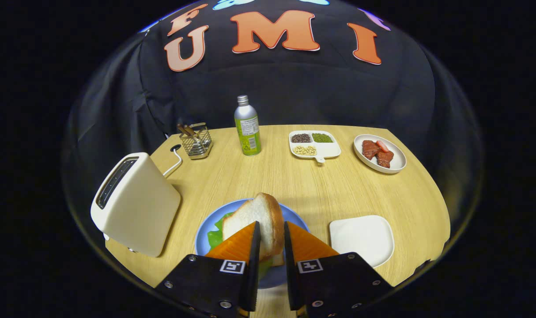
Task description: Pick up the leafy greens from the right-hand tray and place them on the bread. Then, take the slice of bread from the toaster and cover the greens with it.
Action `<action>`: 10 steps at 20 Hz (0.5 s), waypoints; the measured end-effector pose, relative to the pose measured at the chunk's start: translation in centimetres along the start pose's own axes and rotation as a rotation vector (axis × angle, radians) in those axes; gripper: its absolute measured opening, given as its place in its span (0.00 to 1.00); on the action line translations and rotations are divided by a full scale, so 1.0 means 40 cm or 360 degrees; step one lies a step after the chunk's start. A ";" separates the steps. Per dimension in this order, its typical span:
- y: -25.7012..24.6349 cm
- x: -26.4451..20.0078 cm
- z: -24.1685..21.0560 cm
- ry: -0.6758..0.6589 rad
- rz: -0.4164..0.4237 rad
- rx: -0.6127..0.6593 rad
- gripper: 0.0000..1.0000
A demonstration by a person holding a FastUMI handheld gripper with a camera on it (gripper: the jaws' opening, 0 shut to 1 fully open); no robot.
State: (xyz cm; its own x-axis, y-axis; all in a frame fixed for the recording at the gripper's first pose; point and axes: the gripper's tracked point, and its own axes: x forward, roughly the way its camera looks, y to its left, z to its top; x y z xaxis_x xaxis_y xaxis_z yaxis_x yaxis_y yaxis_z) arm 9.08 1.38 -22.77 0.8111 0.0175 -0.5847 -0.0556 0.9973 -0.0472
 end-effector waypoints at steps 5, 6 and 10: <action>-0.057 -0.010 0.001 -0.0003 -0.0095 0.0017 0.37; -0.067 -0.014 0.002 -0.0004 -0.0109 0.0023 0.39; -0.101 -0.054 0.040 -0.0067 -0.0172 0.0006 0.62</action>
State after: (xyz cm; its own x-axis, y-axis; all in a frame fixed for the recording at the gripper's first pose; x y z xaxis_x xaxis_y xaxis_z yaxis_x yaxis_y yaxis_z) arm 8.50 -2.59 -20.02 0.8358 -0.0870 -0.5421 0.0354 0.9938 -0.1050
